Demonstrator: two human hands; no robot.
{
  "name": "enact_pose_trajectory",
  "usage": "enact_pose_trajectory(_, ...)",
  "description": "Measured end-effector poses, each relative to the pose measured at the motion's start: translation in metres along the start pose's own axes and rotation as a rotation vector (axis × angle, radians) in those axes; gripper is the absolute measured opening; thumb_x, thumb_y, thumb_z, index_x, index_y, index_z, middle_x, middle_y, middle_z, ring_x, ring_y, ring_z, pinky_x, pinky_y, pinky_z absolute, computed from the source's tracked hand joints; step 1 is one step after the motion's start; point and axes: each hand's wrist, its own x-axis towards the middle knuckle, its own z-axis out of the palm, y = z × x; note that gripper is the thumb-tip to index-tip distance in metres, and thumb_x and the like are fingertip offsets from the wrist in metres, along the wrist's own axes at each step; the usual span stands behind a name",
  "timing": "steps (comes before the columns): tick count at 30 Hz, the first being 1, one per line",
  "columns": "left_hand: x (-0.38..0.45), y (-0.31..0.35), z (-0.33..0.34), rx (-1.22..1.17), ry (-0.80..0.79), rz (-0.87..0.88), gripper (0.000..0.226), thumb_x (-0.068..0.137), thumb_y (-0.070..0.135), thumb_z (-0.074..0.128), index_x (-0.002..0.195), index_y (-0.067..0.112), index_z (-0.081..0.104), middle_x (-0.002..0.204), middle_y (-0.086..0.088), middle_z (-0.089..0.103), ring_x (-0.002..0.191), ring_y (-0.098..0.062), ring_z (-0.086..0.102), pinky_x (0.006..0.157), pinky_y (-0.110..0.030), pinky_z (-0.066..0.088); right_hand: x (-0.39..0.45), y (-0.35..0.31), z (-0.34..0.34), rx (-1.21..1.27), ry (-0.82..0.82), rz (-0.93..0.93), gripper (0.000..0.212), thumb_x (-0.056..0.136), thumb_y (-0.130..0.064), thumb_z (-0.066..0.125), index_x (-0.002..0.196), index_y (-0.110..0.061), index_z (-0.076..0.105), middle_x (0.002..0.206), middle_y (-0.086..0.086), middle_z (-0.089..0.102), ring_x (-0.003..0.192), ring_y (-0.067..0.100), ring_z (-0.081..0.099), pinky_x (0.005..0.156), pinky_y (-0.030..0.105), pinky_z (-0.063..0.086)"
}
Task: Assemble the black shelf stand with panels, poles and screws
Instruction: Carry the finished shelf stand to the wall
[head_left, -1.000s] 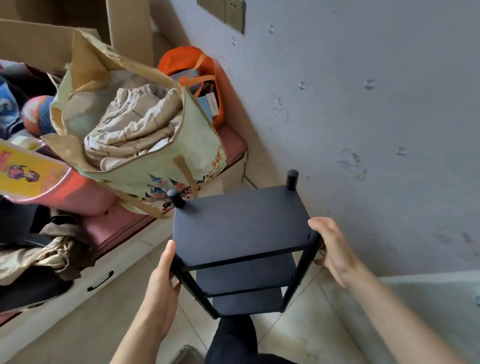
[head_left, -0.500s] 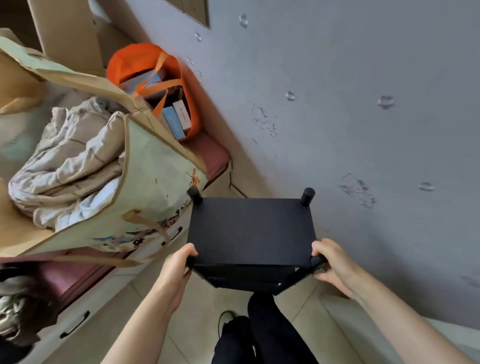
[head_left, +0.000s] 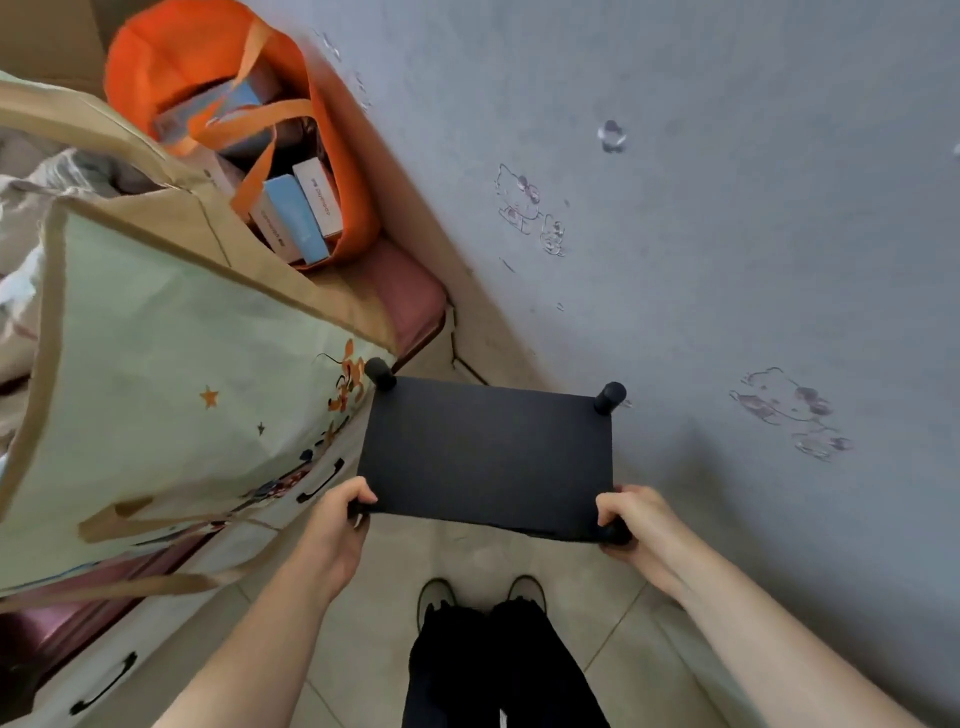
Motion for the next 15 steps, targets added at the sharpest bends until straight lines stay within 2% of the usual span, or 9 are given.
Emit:
enact_pose_trajectory(4, 0.032, 0.002, -0.001, 0.048, -0.038, 0.038, 0.029, 0.081, -0.007, 0.038, 0.071, 0.019, 0.032, 0.080, -0.002, 0.041, 0.076, -0.017, 0.036, 0.075, -0.029, 0.033, 0.027, 0.009, 0.011, 0.046, 0.007, 0.003, 0.024, 0.075, 0.014, 0.041, 0.070, -0.009, 0.039, 0.065, 0.005, 0.038, 0.063, 0.021, 0.037, 0.056, 0.028, 0.032)
enact_pose_trajectory(10, 0.063, 0.012, 0.013, 0.064, -0.027, 0.055, 0.029, 0.084, -0.009, 0.037, 0.070, 0.016, 0.037, 0.081, -0.002, 0.049, 0.075, -0.017, 0.043, 0.073, -0.026, 0.038, 0.057, 0.024, 0.025, 0.141, 0.028, -0.012, 0.022, 0.075, 0.012, 0.043, 0.077, -0.010, 0.041, 0.068, 0.006, 0.039, 0.065, 0.021, 0.036, 0.058, 0.029, 0.031)
enact_pose_trajectory(12, 0.071, 0.014, 0.016, 0.060, -0.032, 0.046, 0.029, 0.084, -0.009, 0.036, 0.069, 0.015, 0.038, 0.081, -0.003, 0.049, 0.075, -0.017, 0.044, 0.073, -0.025, 0.039, 0.065, 0.027, 0.027, 0.151, 0.030, -0.004, 0.024, 0.076, 0.012, 0.043, 0.090, -0.007, 0.048, 0.069, 0.006, 0.045, 0.066, 0.020, 0.040, 0.058, 0.028, 0.037)
enact_pose_trajectory(15, 0.081, 0.015, 0.019, 0.064, -0.054, 0.046, 0.030, 0.084, -0.010, 0.035, 0.068, 0.016, 0.036, 0.078, -0.004, 0.045, 0.074, -0.017, 0.043, 0.072, -0.026, 0.039, 0.074, 0.028, 0.029, 0.158, 0.036, 0.010, 0.039, 0.077, 0.011, 0.044, 0.113, -0.002, 0.051, 0.072, 0.005, 0.050, 0.065, 0.018, 0.043, 0.055, 0.025, 0.042)
